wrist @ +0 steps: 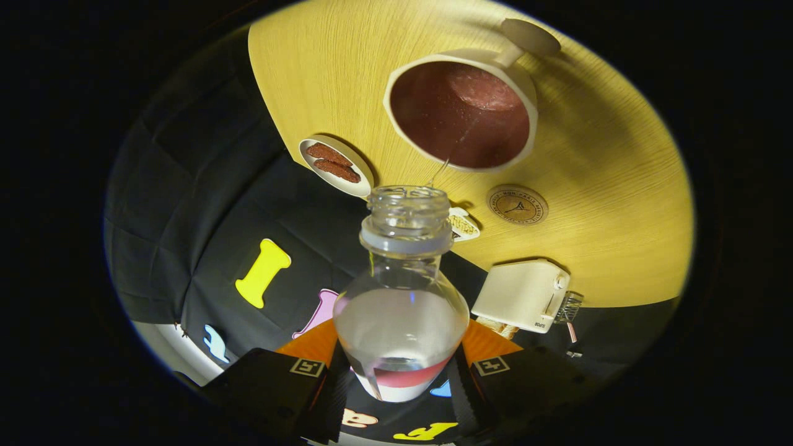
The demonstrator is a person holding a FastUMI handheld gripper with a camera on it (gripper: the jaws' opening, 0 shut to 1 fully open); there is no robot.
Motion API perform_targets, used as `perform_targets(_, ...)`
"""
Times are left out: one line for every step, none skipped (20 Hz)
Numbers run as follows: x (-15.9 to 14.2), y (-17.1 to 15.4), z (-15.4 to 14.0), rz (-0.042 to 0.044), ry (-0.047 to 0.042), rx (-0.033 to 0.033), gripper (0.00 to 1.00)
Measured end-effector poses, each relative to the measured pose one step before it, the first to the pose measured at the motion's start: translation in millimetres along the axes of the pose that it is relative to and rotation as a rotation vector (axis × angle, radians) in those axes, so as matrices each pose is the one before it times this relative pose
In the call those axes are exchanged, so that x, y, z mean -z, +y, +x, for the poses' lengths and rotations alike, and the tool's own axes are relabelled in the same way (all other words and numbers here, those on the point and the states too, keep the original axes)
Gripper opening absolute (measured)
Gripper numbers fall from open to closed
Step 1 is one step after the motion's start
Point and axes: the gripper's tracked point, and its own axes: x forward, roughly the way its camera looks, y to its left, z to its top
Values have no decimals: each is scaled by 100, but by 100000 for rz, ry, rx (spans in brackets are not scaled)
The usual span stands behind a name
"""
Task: Take the bottle from table, then pour the juice into the cup, finally place the bottle on the coaster
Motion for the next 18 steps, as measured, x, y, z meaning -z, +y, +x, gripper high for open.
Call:
perform_targets(-112,-52,65,233,-166,-39,71)
perform_targets(43,-22,155,219,-98,-92,71)
perform_targets(-25,-1,20,139,-42,-17,71)
perform_targets(24,-30,19,44,-83,24,71)
perform_targets(30,21,36,-9,-31,-105,72)
perform_targets(64,24,54,-16,-81,205,71)
perform_targets(30,-74,56,74,-27,179,72)
perform_targets(15,-19,29,155,119,204,72)
perform_targets(-25,-75,10,-169,-74,139,72)
perform_targets(-93,-46,134,-153,-78,80,72)
perform_targets(-85,-72,-61,144,-98,-33,72)
perform_targets(-106,24,-33,207,-195,-122,71)
perform_targets(-91,-105,-26,92,-131,1,71)
perform_targets(-83,-182,-2,-60,-54,169,72)
perform_targets(-35,-130,-12,-212,-165,174,72)
perform_targets(2,-118,-37,-33,-125,106,72)
perform_targets(-14,-52,-1,123,-37,90,72)
perform_targets(15,-180,38,-27,76,220,72)
